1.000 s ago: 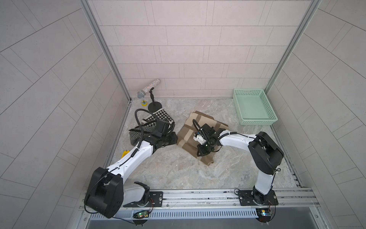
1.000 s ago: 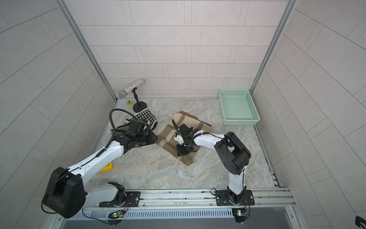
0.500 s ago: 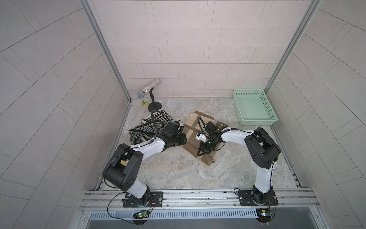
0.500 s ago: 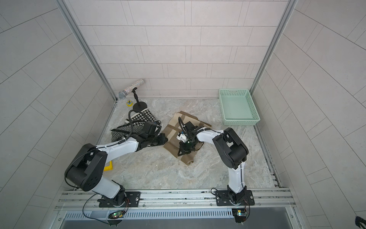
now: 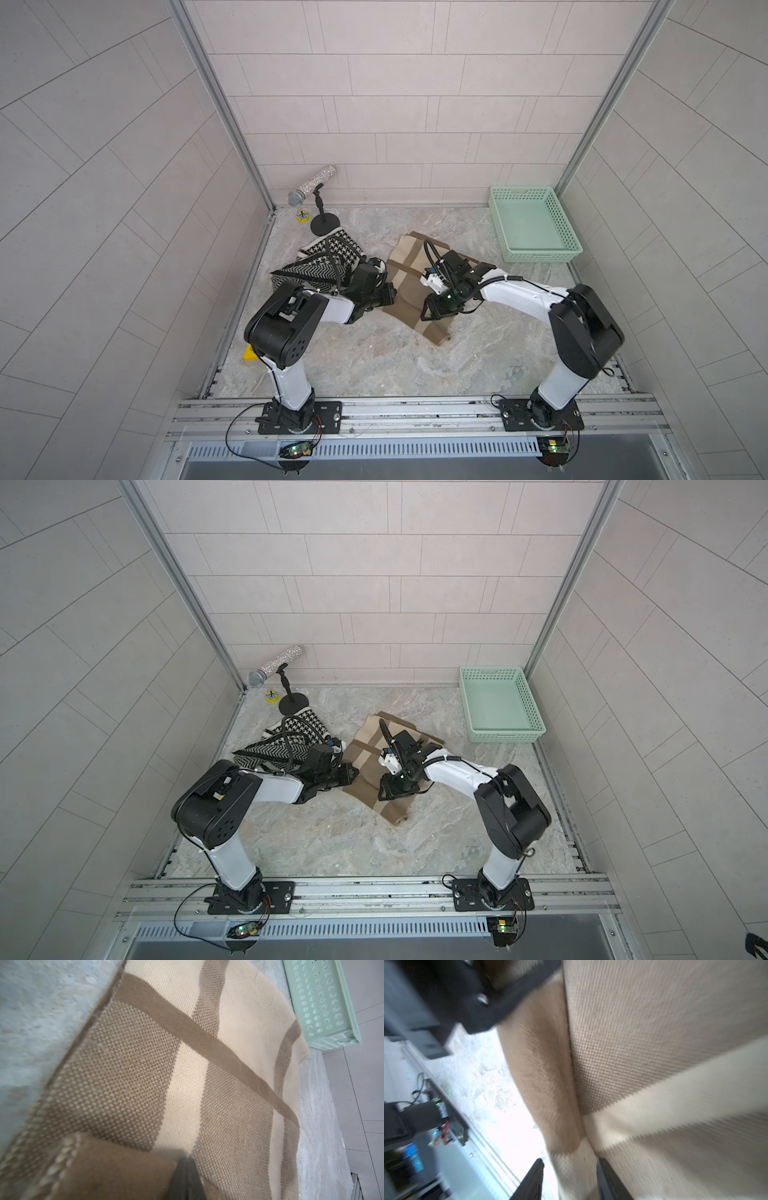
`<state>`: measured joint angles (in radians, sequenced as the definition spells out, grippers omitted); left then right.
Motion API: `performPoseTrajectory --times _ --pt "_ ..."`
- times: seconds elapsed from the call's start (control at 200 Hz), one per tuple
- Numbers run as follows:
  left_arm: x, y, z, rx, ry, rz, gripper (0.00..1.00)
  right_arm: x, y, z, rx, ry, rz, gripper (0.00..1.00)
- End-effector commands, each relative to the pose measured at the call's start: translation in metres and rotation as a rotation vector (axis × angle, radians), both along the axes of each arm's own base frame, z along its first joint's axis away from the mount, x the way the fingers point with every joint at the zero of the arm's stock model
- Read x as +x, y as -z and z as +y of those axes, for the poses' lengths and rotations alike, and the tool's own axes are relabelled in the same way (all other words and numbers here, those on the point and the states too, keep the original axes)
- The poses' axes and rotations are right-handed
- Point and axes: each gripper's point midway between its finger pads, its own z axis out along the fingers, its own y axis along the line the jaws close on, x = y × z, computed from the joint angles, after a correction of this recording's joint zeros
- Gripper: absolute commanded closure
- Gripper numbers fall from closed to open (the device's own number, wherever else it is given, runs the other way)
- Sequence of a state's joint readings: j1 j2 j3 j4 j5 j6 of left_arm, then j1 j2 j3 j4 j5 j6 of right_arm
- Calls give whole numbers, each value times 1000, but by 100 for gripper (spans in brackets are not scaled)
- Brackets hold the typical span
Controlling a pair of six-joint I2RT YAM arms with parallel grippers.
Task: Roll up the scarf and place it into the basket
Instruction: Roll the scarf at the center of the board.
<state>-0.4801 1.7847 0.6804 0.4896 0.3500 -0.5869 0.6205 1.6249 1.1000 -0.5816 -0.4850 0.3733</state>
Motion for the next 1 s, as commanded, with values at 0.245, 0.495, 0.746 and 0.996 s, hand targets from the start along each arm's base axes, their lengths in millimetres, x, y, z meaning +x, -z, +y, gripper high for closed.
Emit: performPoseTrajectory --times 0.245,0.495,0.746,0.996 --pt "-15 24 7 31 0 73 100 -13 -37 5 -630 -247 -627 43" --pt "-17 21 7 30 2 81 100 -8 -5 24 -723 -332 -675 39" --pt "-15 22 7 39 2 97 100 -18 23 42 -772 -429 -700 38" --pt "-15 13 7 48 11 93 100 -6 52 26 -815 -420 -648 29"
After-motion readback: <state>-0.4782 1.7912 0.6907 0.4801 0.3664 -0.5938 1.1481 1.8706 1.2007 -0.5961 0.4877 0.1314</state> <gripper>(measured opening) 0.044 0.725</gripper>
